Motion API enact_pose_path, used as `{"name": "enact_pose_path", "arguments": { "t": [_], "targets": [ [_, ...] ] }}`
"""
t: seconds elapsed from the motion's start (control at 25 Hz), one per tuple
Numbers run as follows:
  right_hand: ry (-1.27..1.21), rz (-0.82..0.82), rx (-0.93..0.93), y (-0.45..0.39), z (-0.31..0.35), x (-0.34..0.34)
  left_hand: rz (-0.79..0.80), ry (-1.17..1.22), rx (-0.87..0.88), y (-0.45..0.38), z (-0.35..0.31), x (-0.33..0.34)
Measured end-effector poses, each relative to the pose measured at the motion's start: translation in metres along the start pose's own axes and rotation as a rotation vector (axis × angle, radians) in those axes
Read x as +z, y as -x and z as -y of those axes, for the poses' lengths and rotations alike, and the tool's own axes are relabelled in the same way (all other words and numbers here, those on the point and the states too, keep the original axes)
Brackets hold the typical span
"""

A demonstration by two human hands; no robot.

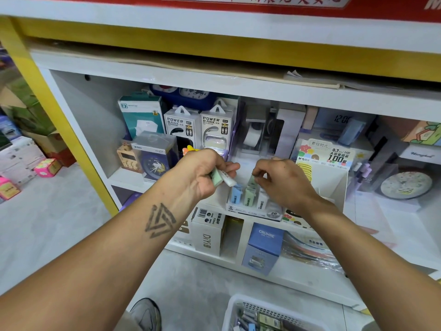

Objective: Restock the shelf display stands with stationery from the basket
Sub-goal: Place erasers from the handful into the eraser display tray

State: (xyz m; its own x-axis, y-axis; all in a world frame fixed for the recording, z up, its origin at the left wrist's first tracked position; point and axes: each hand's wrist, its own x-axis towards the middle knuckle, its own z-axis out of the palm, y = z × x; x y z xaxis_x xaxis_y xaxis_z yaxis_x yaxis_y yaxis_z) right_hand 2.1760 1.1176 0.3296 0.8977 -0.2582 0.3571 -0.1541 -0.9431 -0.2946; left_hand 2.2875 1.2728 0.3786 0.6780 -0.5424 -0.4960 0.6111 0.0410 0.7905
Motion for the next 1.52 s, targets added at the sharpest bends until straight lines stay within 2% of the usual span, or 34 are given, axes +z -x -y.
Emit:
{"name": "enact_pose_path", "arguments": {
  "t": [0.36, 0.56, 0.6, 0.64, 0.72, 0.8, 0.92, 1.04, 1.2, 1.52],
  "targets": [
    [0.099, -0.027, -0.070, -0.001, -0.003, 0.003, 0.049, 0.003, 0.030, 0.000, 0.002, 0.002],
    [0.095, 0.102, -0.113, -0.001, 0.003, 0.000, 0.093, 0.051, 0.044, 0.003, 0.002, 0.005],
    [-0.029, 0.082, -0.059, -0.001, 0.007, -0.004, 0.103, 0.061, 0.050, 0.003, 0.002, 0.006],
    [-0.259, 0.070, 0.034, -0.002, 0.012, -0.008, 0.113, 0.078, 0.058, 0.003, 0.001, 0.007],
    [-0.829, 0.146, 0.219, -0.003, 0.022, -0.018, 0.144, 0.148, 0.075, 0.003, 0.001, 0.010],
    [-1.063, 0.198, 0.287, -0.001, 0.028, -0.021, 0.193, 0.200, 0.076, 0.003, 0.002, 0.015],
    [-1.176, 0.123, 0.354, 0.001, 0.027, -0.024, 0.240, 0.197, 0.079, 0.005, 0.003, 0.019],
    [-1.343, 0.073, 0.456, 0.005, 0.016, -0.033, 0.209, 0.189, 0.087, 0.003, 0.003, 0.020],
    [-1.543, 0.196, 0.531, 0.010, 0.008, -0.037, 0.238, 0.032, 0.002, 0.006, 0.009, 0.024],
    [-1.633, 0.347, 0.548, 0.016, -0.002, -0.046, 0.357, -0.072, 0.078, 0.012, 0.015, 0.032]
  ]
}}
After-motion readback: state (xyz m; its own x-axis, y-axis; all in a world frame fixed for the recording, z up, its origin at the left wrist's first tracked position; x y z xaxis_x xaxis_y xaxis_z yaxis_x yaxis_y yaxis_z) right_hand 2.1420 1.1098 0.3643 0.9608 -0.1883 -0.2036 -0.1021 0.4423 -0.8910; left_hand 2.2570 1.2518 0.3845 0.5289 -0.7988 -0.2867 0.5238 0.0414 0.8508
